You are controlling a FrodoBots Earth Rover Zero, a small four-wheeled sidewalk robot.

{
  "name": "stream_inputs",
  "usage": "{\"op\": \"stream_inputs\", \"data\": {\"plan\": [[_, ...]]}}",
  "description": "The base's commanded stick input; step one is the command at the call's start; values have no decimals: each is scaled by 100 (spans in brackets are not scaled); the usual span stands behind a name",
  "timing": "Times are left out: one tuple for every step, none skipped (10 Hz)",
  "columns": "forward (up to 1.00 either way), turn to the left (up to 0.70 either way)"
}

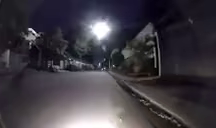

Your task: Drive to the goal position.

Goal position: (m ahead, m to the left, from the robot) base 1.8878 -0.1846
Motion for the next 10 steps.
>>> {"op": "stream_inputs", "data": {"plan": [[50,0],[50,0],[50,0],[50,0],[50,0],[50,0],[50,0],[50,0],[50,0],[50,0]]}}
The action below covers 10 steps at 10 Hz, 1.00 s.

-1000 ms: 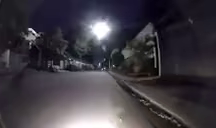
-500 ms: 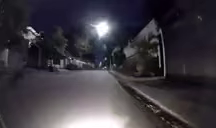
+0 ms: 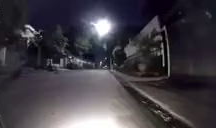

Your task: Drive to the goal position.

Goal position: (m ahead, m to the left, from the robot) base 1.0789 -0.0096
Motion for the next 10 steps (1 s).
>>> {"op": "stream_inputs", "data": {"plan": [[50,0],[50,0],[50,0],[50,0],[50,0],[50,0],[50,0],[50,0],[50,0],[50,0]]}}
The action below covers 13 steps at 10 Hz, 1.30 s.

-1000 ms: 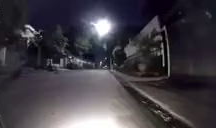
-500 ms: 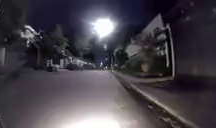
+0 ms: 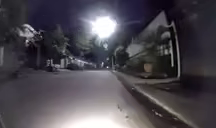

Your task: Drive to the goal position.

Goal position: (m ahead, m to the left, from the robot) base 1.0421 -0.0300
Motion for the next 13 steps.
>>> {"op": "stream_inputs", "data": {"plan": [[50,0],[50,0],[50,0],[50,0],[50,0],[50,0],[50,0],[50,0],[50,0],[50,0],[50,0],[50,0],[45,0]]}}
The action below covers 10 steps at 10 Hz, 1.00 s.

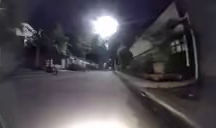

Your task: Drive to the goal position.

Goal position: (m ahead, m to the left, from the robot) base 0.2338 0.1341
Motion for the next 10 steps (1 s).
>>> {"op": "stream_inputs", "data": {"plan": [[37,0],[30,0],[22,0],[14,0],[6,0],[0,0],[0,0],[0,0],[0,0],[0,0]]}}
